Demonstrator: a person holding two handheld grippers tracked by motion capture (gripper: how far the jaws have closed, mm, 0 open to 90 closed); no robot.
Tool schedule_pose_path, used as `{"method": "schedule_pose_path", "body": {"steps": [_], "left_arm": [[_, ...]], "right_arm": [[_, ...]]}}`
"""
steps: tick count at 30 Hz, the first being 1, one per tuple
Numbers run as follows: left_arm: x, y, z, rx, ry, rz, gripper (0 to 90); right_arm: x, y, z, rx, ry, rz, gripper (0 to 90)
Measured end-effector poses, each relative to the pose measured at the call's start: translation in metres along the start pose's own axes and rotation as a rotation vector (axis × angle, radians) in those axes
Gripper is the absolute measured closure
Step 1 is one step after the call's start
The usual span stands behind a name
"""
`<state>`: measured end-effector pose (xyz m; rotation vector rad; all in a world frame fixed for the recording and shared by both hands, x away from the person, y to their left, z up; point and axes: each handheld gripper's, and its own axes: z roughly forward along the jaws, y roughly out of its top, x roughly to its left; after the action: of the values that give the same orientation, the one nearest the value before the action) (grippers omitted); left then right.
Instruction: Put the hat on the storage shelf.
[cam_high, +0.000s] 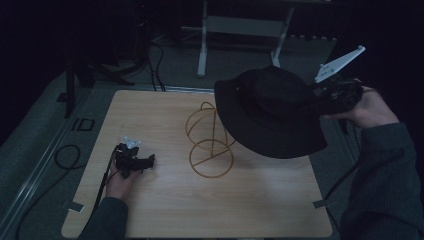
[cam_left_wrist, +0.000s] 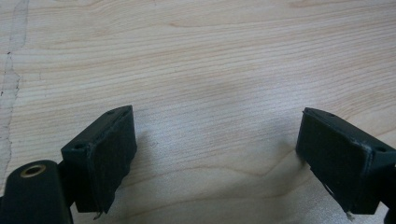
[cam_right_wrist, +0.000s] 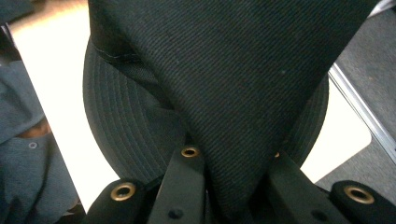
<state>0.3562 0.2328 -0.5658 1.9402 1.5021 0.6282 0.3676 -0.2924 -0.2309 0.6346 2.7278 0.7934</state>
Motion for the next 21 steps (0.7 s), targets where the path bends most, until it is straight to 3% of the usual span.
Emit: {"method": "schedule_pose_path", "body": {"steps": [21], "left_arm": [[0.0, 0.0, 0.0, 0.001, -0.001, 0.0, 12.5]], "right_arm": [[0.011, 0.039, 0.033, 0.017, 0.064, -0.076, 87.0]]}}
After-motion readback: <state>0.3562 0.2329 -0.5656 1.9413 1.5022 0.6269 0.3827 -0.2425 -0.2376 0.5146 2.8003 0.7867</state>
